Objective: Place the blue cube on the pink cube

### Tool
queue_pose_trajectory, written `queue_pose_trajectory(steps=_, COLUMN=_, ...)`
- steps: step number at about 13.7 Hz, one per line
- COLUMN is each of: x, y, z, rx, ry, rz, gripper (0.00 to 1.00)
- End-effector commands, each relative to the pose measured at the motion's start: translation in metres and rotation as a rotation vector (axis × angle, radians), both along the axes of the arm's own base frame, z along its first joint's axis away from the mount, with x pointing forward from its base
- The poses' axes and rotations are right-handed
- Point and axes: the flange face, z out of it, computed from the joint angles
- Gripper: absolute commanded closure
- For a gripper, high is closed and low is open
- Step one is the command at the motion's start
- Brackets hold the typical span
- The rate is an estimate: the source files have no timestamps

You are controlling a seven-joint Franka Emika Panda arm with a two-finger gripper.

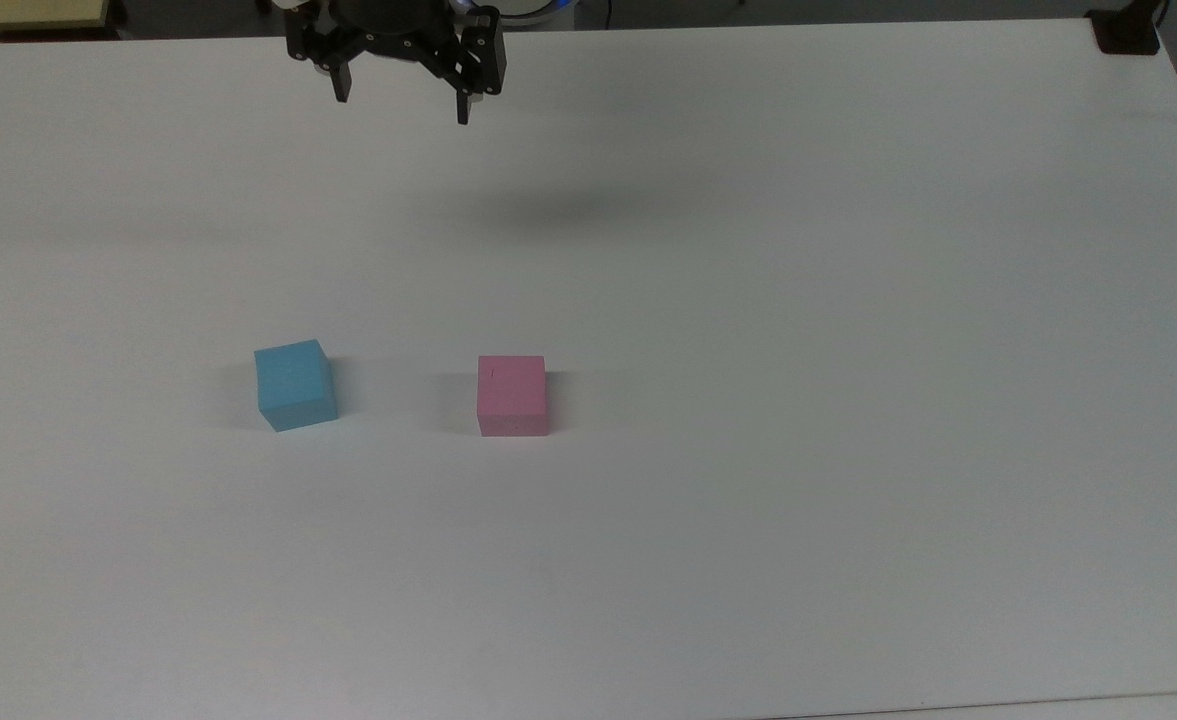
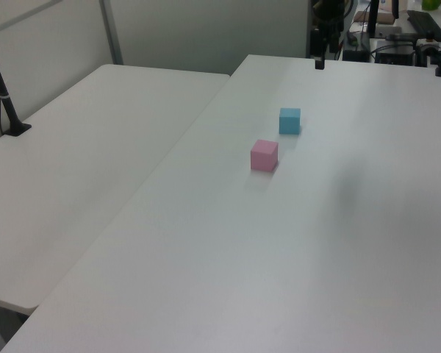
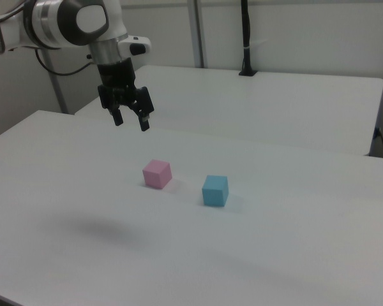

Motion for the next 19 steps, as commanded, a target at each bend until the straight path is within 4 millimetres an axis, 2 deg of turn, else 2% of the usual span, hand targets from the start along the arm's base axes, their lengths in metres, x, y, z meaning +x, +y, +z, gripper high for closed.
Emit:
queue_pose_trajectory(steps=1, x=-0.003, y=-0.003, z=0.001, rx=0.017, ry=0.0, rz=-0.004, gripper=0.0)
queue_pose_trajectory(steps=4, x=0.006, y=-0.013, z=-0.008, rx=0.017, ry=-0.015, rz=0.056, gripper=0.0)
queue_pose_trajectory(steps=5, x=0.008, y=-0.024, z=-0.01, rx=0.016, ry=-0.024, rz=0.059, gripper=0.0)
queue_pose_trajectory(steps=7, x=0.022, y=-0.05, z=-0.035, rx=0.012, ry=-0.02, rz=0.077, gripper=0.0)
queue_pose_trajectory(steps=8, x=0.033, y=-0.076, z=-0.048, rx=0.004, ry=-0.054, rz=0.058, gripper=0.0)
queue_pose_trajectory(steps=9, x=0.041, y=-0.088, z=-0.062, rx=-0.001, ry=-0.069, rz=0.045, gripper=0.0)
queue_pose_trajectory(steps=10, x=0.054, y=-0.103, z=-0.093, rx=-0.01, ry=-0.069, rz=0.031, gripper=0.0)
queue_pose_trajectory(steps=11, x=0.061, y=-0.115, z=-0.111, rx=-0.017, ry=-0.078, rz=0.02, gripper=0.0)
queue_pose_trajectory(steps=13, x=0.08, y=-0.132, z=-0.164, rx=-0.039, ry=-0.098, rz=0.016, gripper=0.0)
queue_pose_trajectory(steps=15, x=0.089, y=-0.133, z=-0.199, rx=-0.042, ry=-0.085, rz=0.02, gripper=0.0)
queue_pose_trajectory(steps=19, x=0.102, y=-0.125, z=-0.231, rx=-0.042, ry=-0.131, rz=0.03, gripper=0.0)
